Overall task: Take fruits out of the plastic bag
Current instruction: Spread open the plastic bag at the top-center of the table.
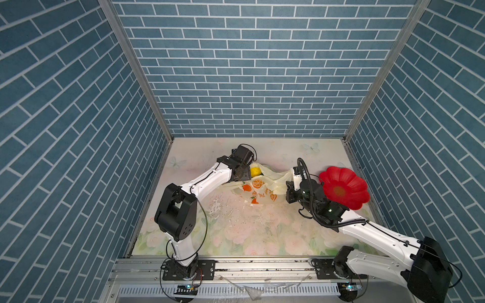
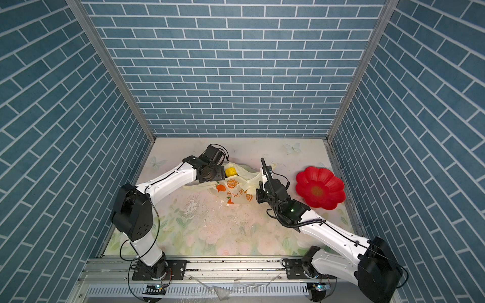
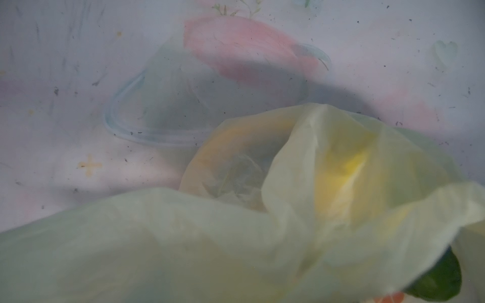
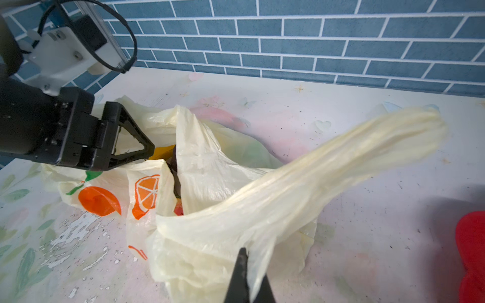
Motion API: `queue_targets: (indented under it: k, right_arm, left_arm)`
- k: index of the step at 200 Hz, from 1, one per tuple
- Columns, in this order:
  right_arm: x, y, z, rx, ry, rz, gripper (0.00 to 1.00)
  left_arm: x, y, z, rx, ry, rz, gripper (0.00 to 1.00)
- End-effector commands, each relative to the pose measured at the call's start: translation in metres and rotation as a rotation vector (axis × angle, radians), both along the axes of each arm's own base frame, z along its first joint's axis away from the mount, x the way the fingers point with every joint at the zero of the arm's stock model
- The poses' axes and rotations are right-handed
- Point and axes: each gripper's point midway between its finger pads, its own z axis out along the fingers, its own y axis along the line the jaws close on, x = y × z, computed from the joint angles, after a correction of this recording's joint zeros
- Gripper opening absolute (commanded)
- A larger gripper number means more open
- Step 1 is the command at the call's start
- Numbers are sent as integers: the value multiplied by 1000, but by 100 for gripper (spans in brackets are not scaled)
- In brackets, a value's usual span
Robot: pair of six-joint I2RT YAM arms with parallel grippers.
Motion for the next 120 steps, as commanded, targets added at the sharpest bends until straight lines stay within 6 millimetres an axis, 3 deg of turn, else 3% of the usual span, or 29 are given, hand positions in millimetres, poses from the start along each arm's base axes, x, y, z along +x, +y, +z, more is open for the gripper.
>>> queue_targets:
  k: [1, 28, 47, 72, 106, 120]
  right_arm:
    - [3, -14, -1, -28, -28, -66, 0]
    - [5, -25, 0, -28, -52, -104, 0]
    - [11, -44, -8, 11, -26, -173, 0]
    - [16, -48, -6, 60, -23, -180, 0]
    - [19, -51, 1, 67, -7, -204, 0]
    - [17, -54, 10, 63, 0, -207, 21]
  left_arm:
    - [7, -5, -12, -71, 21, -6, 61]
    - [11, -1, -13, -130, 17, 6, 39]
    - [14, 3, -9, -191, -6, 24, 22]
    - [15, -4, -1, -236, -31, -1, 3]
    - [14, -5, 25, -249, -116, -6, 0]
    - [11, -4, 39, -218, -156, -19, 0]
